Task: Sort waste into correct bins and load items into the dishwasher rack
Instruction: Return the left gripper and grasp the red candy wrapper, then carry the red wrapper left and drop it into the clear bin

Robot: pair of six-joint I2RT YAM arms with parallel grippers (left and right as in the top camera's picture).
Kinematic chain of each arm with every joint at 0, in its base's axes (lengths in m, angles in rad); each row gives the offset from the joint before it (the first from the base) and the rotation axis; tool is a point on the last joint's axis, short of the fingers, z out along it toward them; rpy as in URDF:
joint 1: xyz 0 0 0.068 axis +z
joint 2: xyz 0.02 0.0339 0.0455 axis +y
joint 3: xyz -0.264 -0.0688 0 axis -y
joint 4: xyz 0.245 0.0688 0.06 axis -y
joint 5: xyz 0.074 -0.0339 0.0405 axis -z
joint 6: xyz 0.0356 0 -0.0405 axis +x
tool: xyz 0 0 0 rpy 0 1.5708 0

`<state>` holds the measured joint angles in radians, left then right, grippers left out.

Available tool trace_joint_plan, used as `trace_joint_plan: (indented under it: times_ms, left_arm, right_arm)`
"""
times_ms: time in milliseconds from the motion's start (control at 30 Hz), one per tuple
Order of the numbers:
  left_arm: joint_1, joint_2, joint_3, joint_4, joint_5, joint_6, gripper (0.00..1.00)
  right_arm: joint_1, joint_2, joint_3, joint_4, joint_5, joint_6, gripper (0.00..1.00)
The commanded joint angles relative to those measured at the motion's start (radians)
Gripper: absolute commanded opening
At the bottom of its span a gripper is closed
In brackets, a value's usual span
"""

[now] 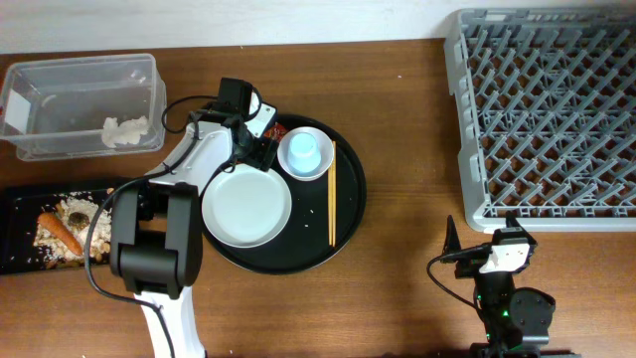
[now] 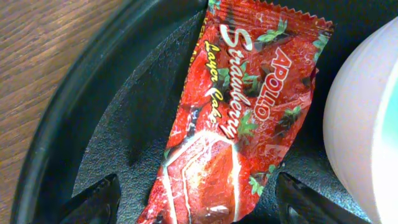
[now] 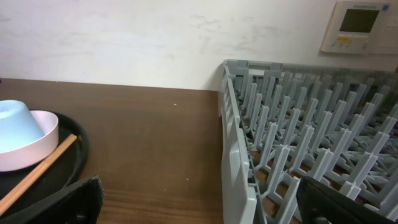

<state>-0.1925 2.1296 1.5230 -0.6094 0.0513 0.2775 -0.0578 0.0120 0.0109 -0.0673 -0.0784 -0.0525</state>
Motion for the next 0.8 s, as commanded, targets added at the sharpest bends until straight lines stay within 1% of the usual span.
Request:
trace_joint_plan:
  times_ms: [0,33,133,167,267,300,367,400,433,500,600,767]
  left_arm:
    - [-0.004,0.043,0.005,0.007,-0.004,0.016,0.77]
    - [-0.004,0.043,0.005,0.01,-0.004,0.016,0.74]
    - [-0.004,0.043,0.006,0.023,-0.004,0.016,0.73]
    - [-0.004,0.043,0.006,0.026,-0.004,0.016,0.69]
    - [-0.004,0.043,0.006,0.037,-0.004,0.016,0.44]
    - [-0.004,0.043,0.007,0.037,-0.004,0.016,0.34]
    - [-0.004,0.043,0.015,0.035,-0.004,0.015,0.28]
    - [-0.004,0.041,0.023,0.032,-0.004,0.006,0.23]
    - [-0.004,0.038,0.03,0.028,-0.003,0.004,0.18]
    - [-0.004,0.027,0.052,0.014,-0.004,0.0,0.02]
    - [-0.004,-0.016,0.093,-0.003,-0.004,-0.026,0.0]
    - [0.014,-0.135,0.139,0.004,-0.018,-0.086,0.0]
  right_arm:
    - [0.006,-0.008,-0.005,-0.005,0.005,0.005,0.98]
    - [0.006,-0.008,-0.005,-0.005,0.005,0.005,0.98]
    - [0.006,-0.008,-0.005,-0.005,0.005,0.005,0.98]
    - [0.006,-0.008,-0.005,-0.005,0.005,0.005,0.98]
    - [0.006,-0.008,-0.005,-0.005,0.005,0.005,0.98]
    - [0.006,-0.008,-0.005,-0.005,0.005,0.005,0.98]
    - [0.006,-0.008,-0.005,-0.005,0.005,0.005,0.98]
    - [0.006,-0.008,-0.005,-0.005,0.005,0.005,0.98]
    - [0.006,-0.008,-0.005,-0.005,0.005,0.005,0.98]
    - [0.006,-0.008,-0.005,-0.005,0.005,0.005,0.98]
    - [0.006,-0.008,-0.005,-0.005,0.005,0.005,0.98]
    - [0.006,-0.008,-0.005,-0.005,0.005,0.005,0.98]
